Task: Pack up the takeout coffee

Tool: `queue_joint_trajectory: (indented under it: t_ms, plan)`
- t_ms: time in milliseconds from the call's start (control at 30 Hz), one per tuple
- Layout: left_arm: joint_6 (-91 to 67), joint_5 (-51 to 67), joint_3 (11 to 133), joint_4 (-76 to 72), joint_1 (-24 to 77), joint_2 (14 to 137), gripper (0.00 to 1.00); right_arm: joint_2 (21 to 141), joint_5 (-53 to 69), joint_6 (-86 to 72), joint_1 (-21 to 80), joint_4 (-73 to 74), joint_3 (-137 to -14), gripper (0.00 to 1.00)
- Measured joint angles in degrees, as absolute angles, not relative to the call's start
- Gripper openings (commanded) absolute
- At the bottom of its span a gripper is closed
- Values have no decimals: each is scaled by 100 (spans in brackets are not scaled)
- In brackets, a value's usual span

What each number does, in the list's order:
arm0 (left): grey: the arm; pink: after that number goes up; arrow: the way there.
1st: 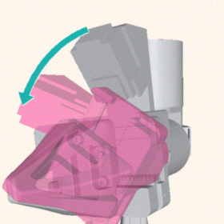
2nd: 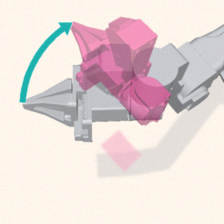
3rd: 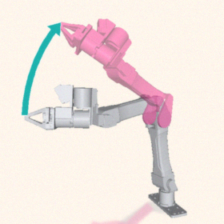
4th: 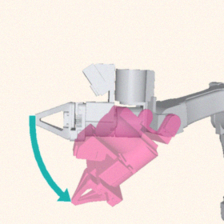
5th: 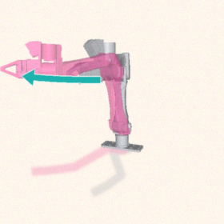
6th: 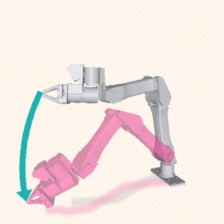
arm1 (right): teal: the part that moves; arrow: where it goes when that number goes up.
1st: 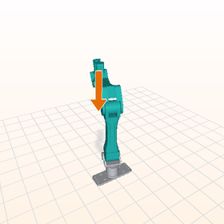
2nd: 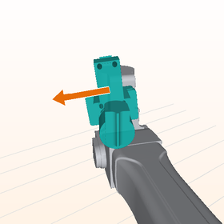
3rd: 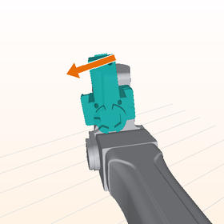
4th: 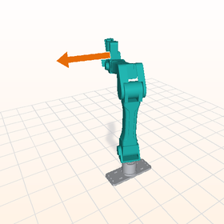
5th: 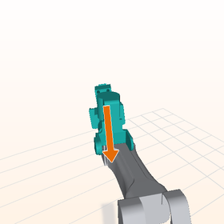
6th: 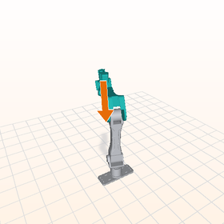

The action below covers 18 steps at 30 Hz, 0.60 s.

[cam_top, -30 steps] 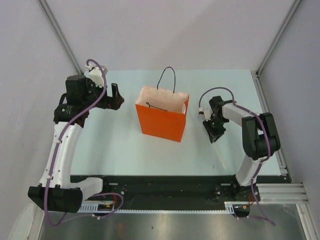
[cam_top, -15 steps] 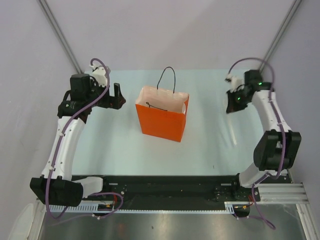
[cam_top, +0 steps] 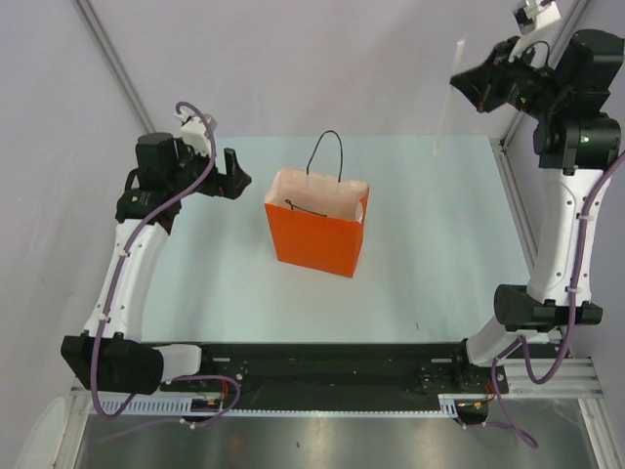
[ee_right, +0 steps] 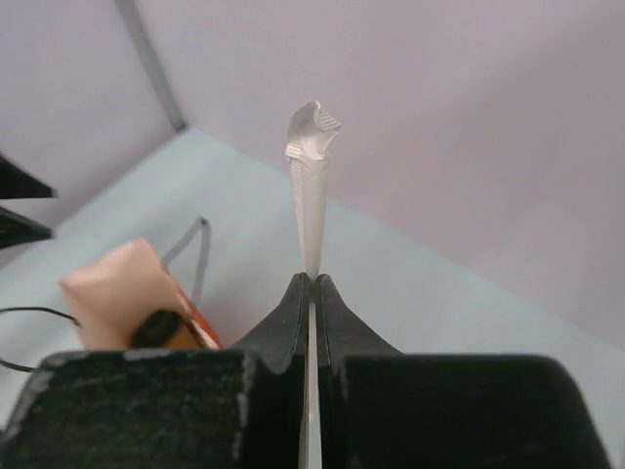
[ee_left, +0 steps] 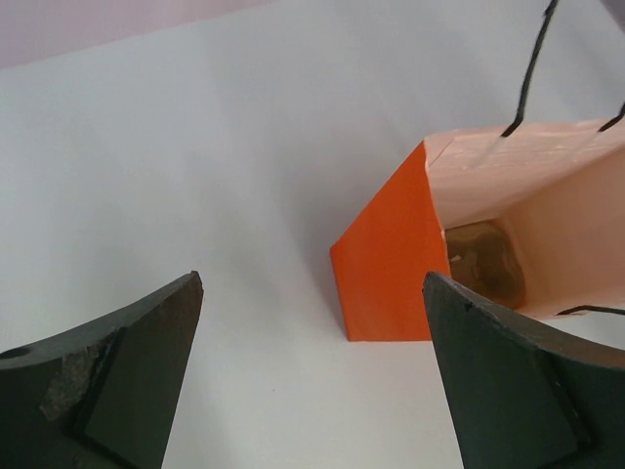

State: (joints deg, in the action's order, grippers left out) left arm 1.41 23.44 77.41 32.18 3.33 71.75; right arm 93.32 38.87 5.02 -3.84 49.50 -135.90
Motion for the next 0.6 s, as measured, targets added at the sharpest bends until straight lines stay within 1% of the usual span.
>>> queue_joint_trajectory:
  t_ms: [67, 167, 300, 467, 600]
  plan:
    - [139, 2456, 7841, 3111, 333, 7179, 100, 9395, 3968, 276, -40, 4552, -13705, 0]
    - [137, 2556, 8053, 3030, 333, 7179, 100, 9675, 4014, 34, 749, 4040, -13957, 0]
    - [137, 2578, 8141, 2915, 333, 7150, 99, 9968, 4038, -45, 1649, 3680, -13913, 0]
    - [82, 2620, 8114, 2875, 333, 7102, 100, 10162, 3929, 364, 2628, 3660, -13579, 0]
    - [54, 2698, 8029, 2893, 333, 6982, 99, 10092, 3920, 749, 3000, 3697, -12862, 0]
